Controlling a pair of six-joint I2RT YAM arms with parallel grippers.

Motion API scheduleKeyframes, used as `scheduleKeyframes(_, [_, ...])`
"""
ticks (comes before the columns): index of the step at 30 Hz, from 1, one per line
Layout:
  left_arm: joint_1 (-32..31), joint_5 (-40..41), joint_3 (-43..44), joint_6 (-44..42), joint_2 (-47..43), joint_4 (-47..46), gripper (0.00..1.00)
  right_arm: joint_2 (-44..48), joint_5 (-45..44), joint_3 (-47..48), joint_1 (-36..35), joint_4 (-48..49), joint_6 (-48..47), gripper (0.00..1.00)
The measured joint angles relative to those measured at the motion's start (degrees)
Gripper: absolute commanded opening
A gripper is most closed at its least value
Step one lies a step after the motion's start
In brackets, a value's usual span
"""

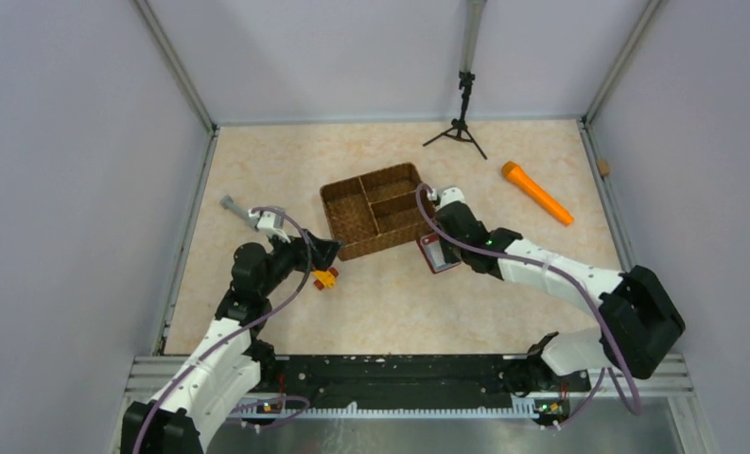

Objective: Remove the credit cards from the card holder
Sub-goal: Open the card holder at the center of the board.

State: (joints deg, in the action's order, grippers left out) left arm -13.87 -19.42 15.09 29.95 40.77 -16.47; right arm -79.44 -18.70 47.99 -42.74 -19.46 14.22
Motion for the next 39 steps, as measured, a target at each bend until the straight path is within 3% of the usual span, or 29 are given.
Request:
scheduleKeyframes(12, [0.00, -4.68, -0.24, 0.63, 0.50, -2.27, 0.97, 13.90, 2.84, -0.02, 0.00, -2.08, 3.48, 0.00])
scheduleKeyframes(20, [-5.49, -10.73, -2.51, 9.60, 0.98, -7.93, 0.99, 25.22, 12.68, -0.02, 0.00, -1.70, 11.02, 0.00])
scheduleKeyframes(23, [-7.85, -11.50, -2.51, 13.70, 0.68, -9.11, 0.97, 28.11, 16.83, -0.02, 0.00, 1.18, 16.06, 0.00])
scheduleKeyframes(27, [-8.31, -12.31, -2.51, 19.74, 0.79, -12.17, 0.84, 29.81, 20.57, -0.02, 0.00, 5.84, 22.71, 0.00])
scheduleKeyframes(39, [-8.31, -13.77, -2.58, 34.71, 7.41, -24.13, 0.90, 31.82, 24.52, 0.02, 0.00, 21.29, 37.09, 0.00])
